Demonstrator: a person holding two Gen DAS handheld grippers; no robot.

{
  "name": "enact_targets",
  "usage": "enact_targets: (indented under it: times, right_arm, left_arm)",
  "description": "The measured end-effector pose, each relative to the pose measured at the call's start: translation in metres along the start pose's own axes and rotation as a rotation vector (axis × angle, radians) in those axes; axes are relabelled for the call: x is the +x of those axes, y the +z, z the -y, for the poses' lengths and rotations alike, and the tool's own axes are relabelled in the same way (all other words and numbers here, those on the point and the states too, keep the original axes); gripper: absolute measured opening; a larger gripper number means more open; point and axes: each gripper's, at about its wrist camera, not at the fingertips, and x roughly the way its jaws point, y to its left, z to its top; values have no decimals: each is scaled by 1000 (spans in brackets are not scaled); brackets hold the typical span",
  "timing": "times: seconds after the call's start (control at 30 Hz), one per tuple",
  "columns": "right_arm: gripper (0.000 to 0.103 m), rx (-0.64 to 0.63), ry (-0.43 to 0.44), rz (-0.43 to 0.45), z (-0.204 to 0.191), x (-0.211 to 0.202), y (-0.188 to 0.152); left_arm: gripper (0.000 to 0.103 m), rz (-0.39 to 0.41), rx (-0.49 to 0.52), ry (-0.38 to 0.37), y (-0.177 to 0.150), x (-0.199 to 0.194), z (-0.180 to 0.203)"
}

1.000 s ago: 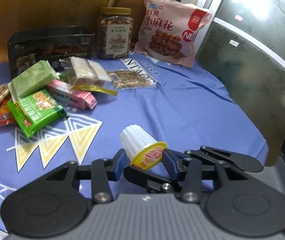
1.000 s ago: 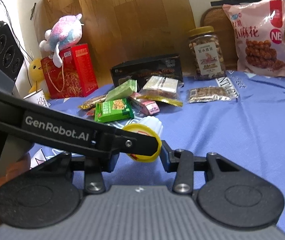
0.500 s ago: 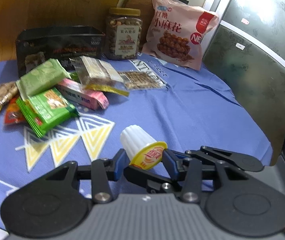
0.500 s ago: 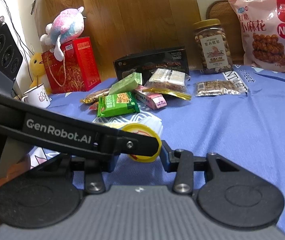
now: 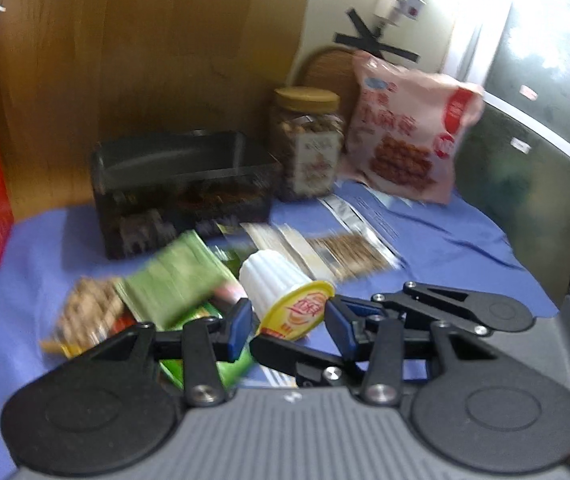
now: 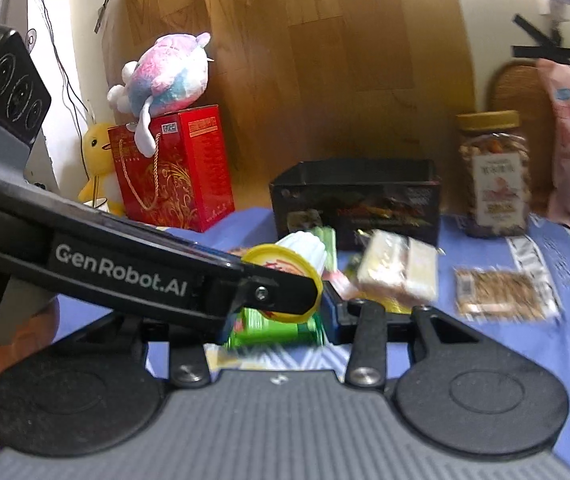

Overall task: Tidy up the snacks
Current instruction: 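Lower the jelly cup into the tin box and open the left gripper, then grasp the round cookie in clear wrapper with the left gripper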

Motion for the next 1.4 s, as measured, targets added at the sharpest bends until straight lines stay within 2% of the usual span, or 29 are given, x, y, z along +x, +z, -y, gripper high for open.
enact_targets:
  times: [0.23, 0.37, 0.53, 0.6, 0.67, 0.73, 0.97, 1.1, 1.2, 1.27, 1.33, 1.4]
  right_arm:
    - [45, -49, -7, 6, 16, 64, 60]
    - [45, -47, -9, -11, 35, 106, 90]
    - [46, -101, -54, -53, 47, 148, 94]
    - [47, -119, -66, -67, 50, 157, 89]
    - [48, -122, -73, -46, 54, 158, 84]
    - [49, -90, -60, -24, 56, 149, 82]
    - [49, -30, -57, 4, 64, 86, 85]
    - [37, -30, -104, 2, 73, 39, 131]
    - [37, -40, -123, 75, 72, -8, 182]
    - [37, -28, -104, 152, 66, -44, 209]
    - [38, -4, -49, 211, 61, -71, 219]
    - [38, 21, -3, 199, 59, -75, 207]
  left_arm:
    - [42, 34, -39, 34, 76, 40, -47]
    - [41, 26, -48, 66, 106, 74, -66]
    - [41, -20, -75, 69, 113, 111, -85]
    - [45, -27, -81, 82, 111, 121, -89]
    - [46, -27, -86, 98, 109, 124, -91]
    - [50, -13, -94, 93, 108, 117, -94]
    - [48, 48, -76, 140, 100, 54, -98]
    - [48, 62, -54, 193, 95, 16, -100]
    - [48, 87, -49, 223, 89, -13, -103]
    - [48, 88, -76, 208, 78, -27, -106]
    - [48, 70, -109, 181, 63, -29, -107]
    - [48, 32, -152, 144, 45, -26, -109]
